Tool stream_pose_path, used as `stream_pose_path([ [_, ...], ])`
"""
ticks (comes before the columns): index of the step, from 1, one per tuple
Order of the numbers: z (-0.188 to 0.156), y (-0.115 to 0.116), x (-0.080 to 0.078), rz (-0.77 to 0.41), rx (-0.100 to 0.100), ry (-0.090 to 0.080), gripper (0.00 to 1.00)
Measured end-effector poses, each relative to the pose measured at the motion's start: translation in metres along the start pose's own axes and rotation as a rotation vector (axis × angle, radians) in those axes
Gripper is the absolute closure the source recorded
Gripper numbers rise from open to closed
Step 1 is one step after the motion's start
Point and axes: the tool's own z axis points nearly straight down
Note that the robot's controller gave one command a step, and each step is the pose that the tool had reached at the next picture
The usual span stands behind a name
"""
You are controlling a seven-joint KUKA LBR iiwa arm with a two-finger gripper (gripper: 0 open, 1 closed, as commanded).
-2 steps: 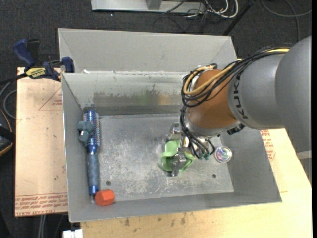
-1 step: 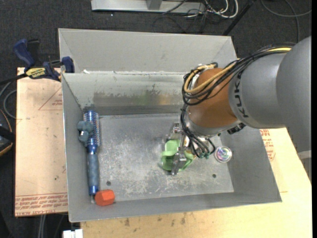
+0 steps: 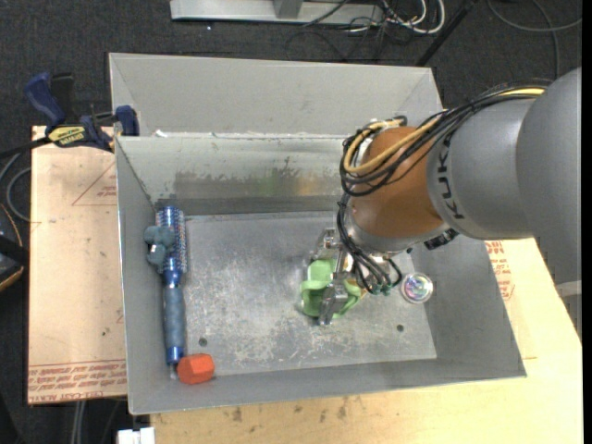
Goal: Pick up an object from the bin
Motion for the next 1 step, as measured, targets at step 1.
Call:
stream_pose_path([
  [1, -0.0272, 0.0004, -0.0014, 0.001, -0.001, 0.003, 1.00],
])
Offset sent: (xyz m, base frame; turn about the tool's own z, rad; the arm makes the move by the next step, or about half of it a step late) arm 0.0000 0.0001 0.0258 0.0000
